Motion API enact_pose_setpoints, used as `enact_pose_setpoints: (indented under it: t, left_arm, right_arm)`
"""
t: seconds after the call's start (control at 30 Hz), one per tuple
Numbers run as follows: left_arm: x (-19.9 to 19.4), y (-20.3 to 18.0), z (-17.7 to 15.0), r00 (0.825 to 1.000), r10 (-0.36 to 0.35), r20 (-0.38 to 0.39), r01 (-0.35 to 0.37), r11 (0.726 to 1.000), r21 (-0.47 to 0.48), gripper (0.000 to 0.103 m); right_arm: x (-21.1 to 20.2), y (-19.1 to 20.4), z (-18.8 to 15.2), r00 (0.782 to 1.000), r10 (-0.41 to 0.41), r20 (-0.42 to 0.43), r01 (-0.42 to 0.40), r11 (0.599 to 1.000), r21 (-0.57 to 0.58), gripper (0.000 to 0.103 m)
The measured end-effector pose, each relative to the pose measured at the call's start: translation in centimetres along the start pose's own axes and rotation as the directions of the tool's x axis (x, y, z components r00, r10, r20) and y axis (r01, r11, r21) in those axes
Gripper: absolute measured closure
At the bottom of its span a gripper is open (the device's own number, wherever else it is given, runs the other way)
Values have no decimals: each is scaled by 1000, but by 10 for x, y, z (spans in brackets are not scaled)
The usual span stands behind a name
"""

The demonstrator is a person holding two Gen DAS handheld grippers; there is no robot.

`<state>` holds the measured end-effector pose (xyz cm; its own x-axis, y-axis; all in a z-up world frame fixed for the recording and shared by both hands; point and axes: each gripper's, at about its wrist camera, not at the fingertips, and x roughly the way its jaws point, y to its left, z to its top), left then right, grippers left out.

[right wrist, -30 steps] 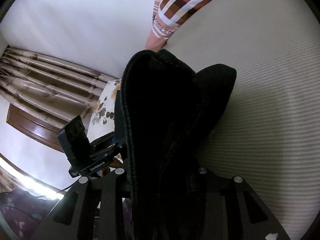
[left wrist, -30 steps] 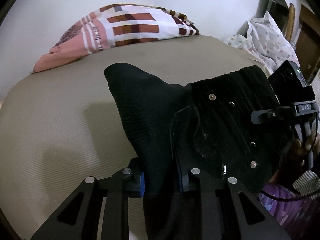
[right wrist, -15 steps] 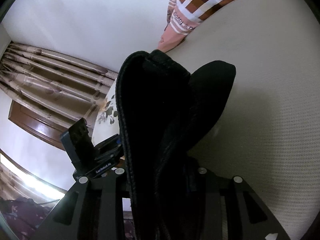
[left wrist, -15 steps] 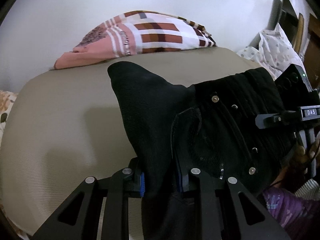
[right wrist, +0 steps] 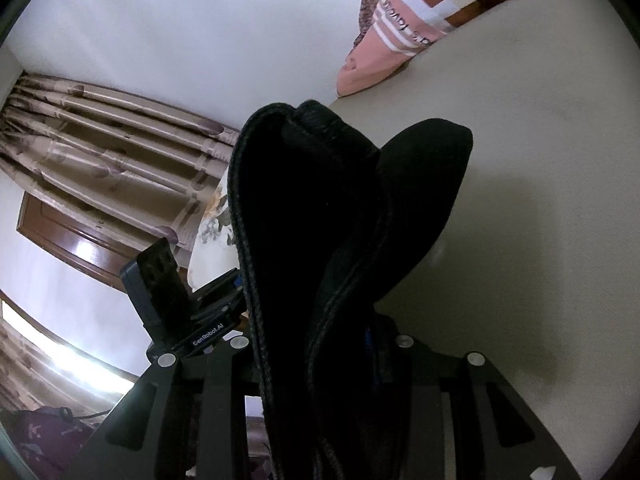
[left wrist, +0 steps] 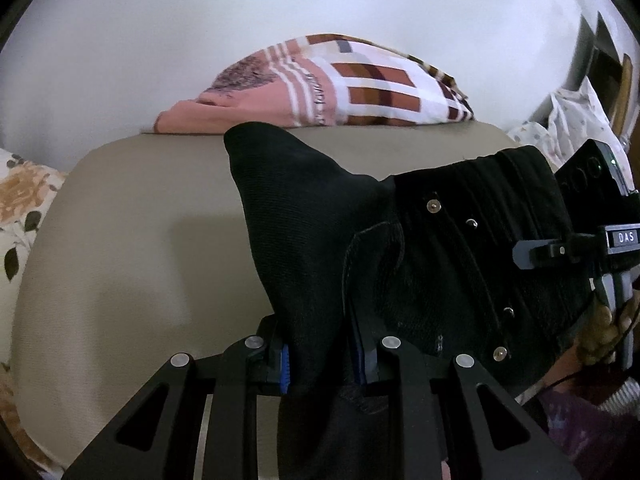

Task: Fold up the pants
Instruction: 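Lift the folded trousers with both grippers and fold them once more, then lower the black trouser bundle onto the mattress with both grippers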

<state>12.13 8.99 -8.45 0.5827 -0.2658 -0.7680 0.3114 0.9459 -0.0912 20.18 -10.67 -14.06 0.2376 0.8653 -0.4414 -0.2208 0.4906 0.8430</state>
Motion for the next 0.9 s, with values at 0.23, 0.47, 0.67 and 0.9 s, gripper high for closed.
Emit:
enact_pose_setpoints:
  t: [0.23, 0.47, 0.67, 0.9]
  left_arm:
    - [6, 24, 12, 999, 35, 24, -34, 999, -19, 79]
    - [20, 47, 30, 997, 61, 38, -60, 997, -40, 79]
    - [35, 72, 44, 996, 79, 42, -76, 995, -71, 79]
    - [52, 95, 53, 995, 96, 35, -92, 991, -93, 79]
  right_arm:
    - [25, 6, 25, 1000, 8, -12, -8, 1000, -16, 71]
    - [48, 4, 55, 1000, 9, -21, -10, 1000, -23, 71]
    - [73, 1, 82, 1000, 1, -32, -2, 999, -33, 71]
    - [103, -6, 107, 999, -7, -44, 5, 999, -41, 71]
